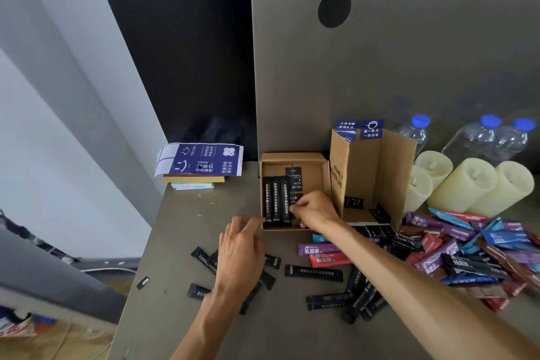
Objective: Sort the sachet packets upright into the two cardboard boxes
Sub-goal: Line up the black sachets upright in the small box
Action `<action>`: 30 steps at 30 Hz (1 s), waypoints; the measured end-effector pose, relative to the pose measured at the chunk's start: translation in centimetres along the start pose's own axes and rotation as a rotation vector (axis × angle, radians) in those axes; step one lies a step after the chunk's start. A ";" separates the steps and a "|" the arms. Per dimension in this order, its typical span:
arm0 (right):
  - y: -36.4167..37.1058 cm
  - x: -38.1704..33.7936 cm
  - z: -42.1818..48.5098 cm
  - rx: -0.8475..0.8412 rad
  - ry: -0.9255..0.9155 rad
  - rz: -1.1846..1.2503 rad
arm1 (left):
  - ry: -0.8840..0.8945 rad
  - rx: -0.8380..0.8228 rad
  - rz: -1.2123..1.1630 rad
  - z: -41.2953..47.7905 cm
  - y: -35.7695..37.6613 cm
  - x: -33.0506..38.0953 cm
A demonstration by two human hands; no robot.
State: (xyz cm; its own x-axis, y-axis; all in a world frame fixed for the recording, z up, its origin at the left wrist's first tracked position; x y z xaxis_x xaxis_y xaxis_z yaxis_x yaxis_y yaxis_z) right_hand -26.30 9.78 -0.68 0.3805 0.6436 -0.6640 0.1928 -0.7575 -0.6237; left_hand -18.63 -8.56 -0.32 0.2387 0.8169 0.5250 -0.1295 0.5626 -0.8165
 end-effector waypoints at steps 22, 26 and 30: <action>-2.0 9.2 -12.4 0.068 0.011 0.405 | -0.169 -0.258 -0.347 -3.6 1.7 0.5; -0.9 6.9 -12.2 -0.089 0.025 0.642 | -0.177 -0.298 -0.399 -4.1 1.4 1.3; -1.6 4.8 -11.9 0.016 -0.110 0.443 | -0.101 -0.287 -0.317 -3.9 1.0 2.4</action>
State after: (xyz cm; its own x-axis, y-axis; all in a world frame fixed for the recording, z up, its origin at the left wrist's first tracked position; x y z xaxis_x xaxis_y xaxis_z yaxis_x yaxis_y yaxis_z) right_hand -13.99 12.77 2.08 0.3250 0.2659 -0.9076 0.0187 -0.9613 -0.2749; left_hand -14.44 -6.52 -0.86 0.1262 0.6263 0.7693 0.2112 0.7408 -0.6377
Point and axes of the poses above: each hand's wrist, its own z-axis towards the middle knuckle, its own y-axis out of the palm, x = y × z, the point moved 5 cm from there along z, towards the middle knuckle, and after that the axes turned 6 degrees about y, right-handed, at the moved point
